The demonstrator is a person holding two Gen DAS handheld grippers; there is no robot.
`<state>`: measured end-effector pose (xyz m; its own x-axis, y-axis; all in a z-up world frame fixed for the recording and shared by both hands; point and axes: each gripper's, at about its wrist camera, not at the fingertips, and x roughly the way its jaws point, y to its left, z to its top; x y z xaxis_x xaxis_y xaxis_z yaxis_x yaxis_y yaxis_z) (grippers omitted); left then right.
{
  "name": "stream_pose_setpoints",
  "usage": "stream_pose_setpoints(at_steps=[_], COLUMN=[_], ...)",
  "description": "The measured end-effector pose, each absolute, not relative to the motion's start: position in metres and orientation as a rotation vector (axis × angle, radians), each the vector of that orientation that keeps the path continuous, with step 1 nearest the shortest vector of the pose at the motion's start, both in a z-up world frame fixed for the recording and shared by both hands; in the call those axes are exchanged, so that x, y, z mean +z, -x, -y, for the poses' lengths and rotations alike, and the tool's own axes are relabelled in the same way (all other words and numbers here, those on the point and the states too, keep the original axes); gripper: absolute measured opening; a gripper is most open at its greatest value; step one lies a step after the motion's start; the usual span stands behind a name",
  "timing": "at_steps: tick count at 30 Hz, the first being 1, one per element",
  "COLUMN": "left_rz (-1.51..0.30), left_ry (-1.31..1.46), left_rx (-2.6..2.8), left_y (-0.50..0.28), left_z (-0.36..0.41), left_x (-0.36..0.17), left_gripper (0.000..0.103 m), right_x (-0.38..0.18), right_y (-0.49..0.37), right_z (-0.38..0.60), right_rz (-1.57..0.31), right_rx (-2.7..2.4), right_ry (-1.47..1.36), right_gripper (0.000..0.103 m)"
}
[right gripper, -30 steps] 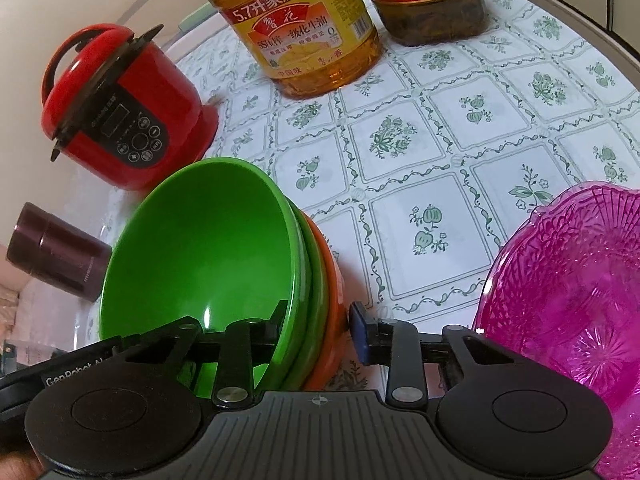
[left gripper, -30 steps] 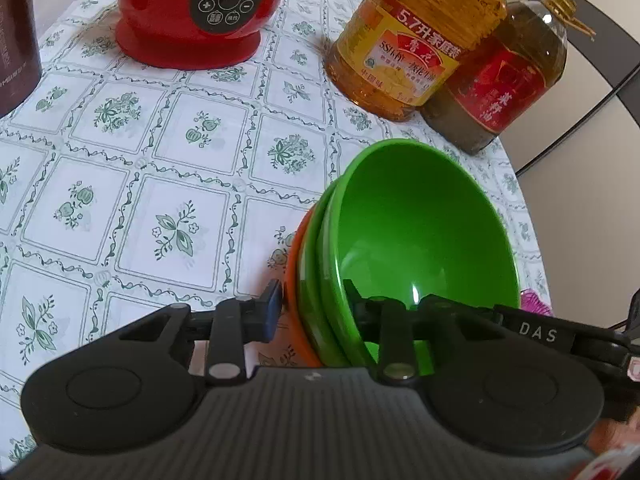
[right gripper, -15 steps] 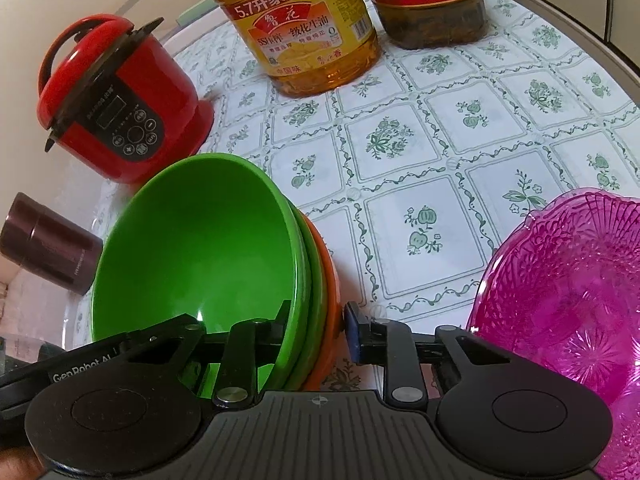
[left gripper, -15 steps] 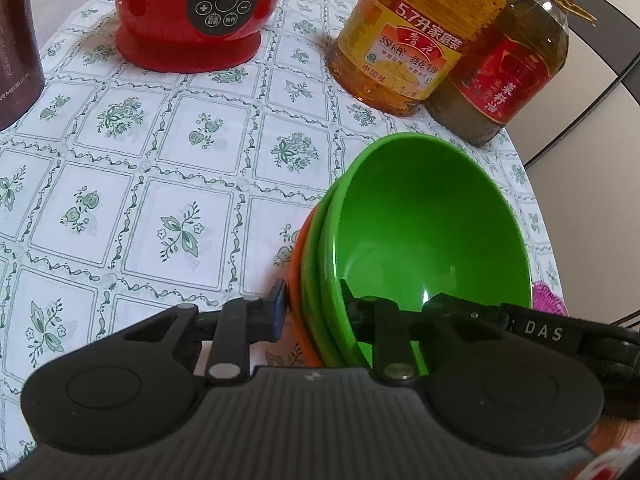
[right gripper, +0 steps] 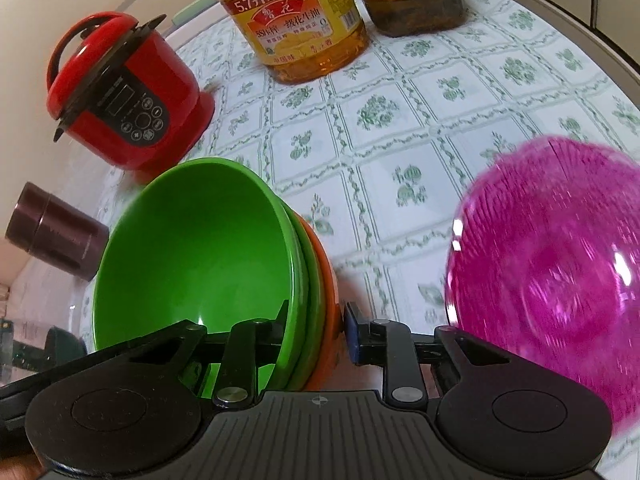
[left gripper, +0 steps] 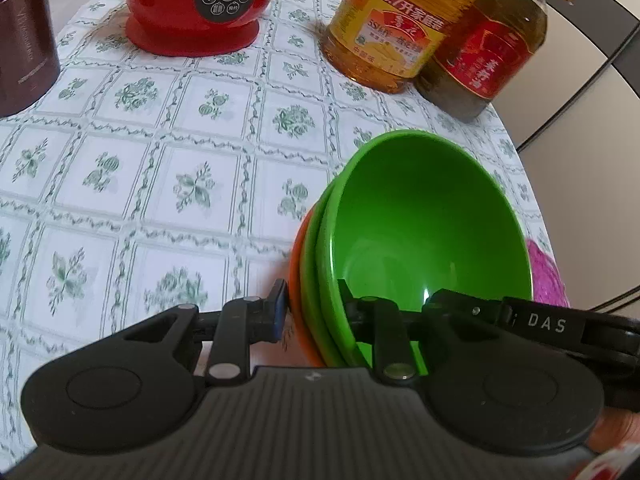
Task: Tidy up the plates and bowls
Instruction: 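Lift and carry the bowl stack with both tools toward the pink plates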
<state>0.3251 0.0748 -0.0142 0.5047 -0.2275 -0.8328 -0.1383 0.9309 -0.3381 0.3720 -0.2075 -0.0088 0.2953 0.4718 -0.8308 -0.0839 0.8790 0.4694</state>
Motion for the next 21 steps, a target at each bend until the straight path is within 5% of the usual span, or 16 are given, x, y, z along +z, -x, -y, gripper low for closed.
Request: stream_pose_setpoints(at_steps=[21], left_rz=[-1.066], left_ry=[0.343], left_rx=[-0.136], left_y=[-0.207], left_z=[-0.023], left_x=[0.008], left_gripper=[0.021], right_x=[0.023], right_y=[-0.246], right_z=[0.279], right_rz=[-1.207], right_rx=[0.310], right_ry=[-0.435], right_gripper=[0.026])
